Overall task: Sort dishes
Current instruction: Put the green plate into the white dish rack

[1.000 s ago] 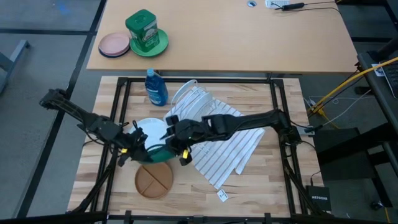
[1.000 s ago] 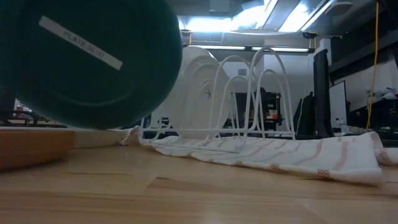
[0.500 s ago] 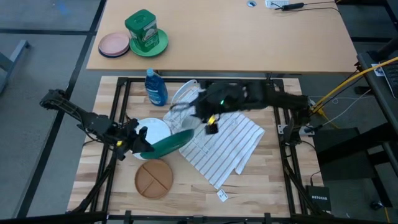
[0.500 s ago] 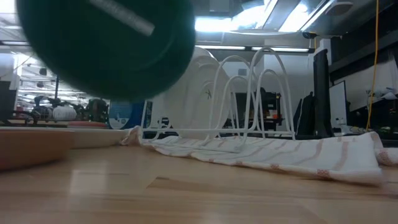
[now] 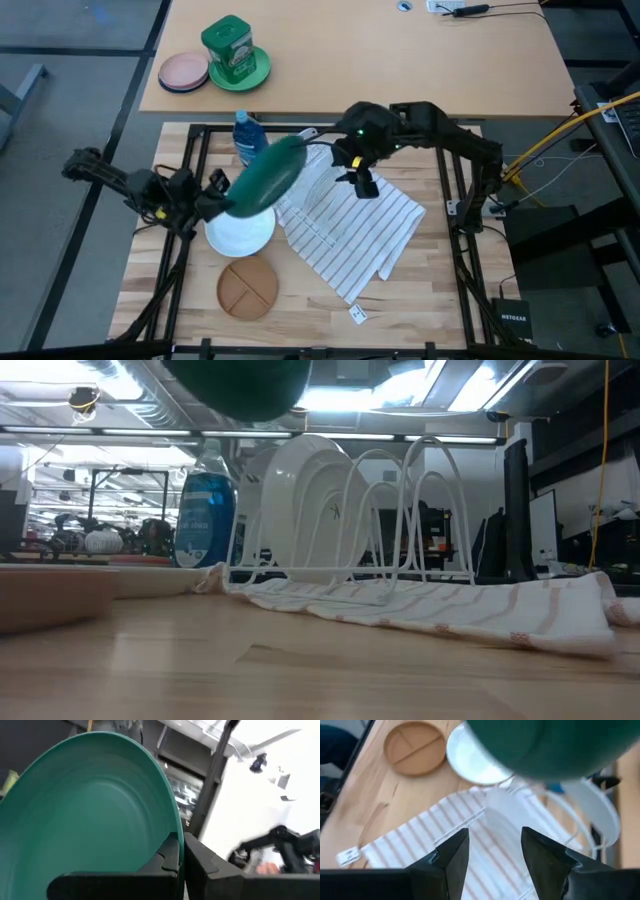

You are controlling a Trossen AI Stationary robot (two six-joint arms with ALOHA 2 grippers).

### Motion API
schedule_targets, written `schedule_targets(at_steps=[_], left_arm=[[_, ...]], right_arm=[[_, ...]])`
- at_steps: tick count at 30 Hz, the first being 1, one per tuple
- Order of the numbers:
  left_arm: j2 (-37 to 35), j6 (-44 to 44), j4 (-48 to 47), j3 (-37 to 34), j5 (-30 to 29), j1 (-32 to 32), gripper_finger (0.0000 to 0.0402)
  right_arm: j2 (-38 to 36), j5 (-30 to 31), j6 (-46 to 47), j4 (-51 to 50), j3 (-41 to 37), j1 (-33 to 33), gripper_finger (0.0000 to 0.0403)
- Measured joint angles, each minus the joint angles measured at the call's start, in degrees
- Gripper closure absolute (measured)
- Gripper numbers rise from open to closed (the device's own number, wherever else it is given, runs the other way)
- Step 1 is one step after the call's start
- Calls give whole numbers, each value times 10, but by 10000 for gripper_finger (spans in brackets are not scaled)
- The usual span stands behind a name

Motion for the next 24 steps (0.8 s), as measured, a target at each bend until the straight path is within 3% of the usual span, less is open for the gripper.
schedule_targets(at_steps=[9,16,24], left_arm=[[-18,-2,-8,0,23,108,401],[2,-67,-7,0,116,222,401],[59,-155,8,0,204,322,401]], right_arm=[[-14,-27,-22,-30,0,-21,220],[-16,-41,-31,-21,-19,-43,220],[-16,-97,-55,43,-129,-80,220]])
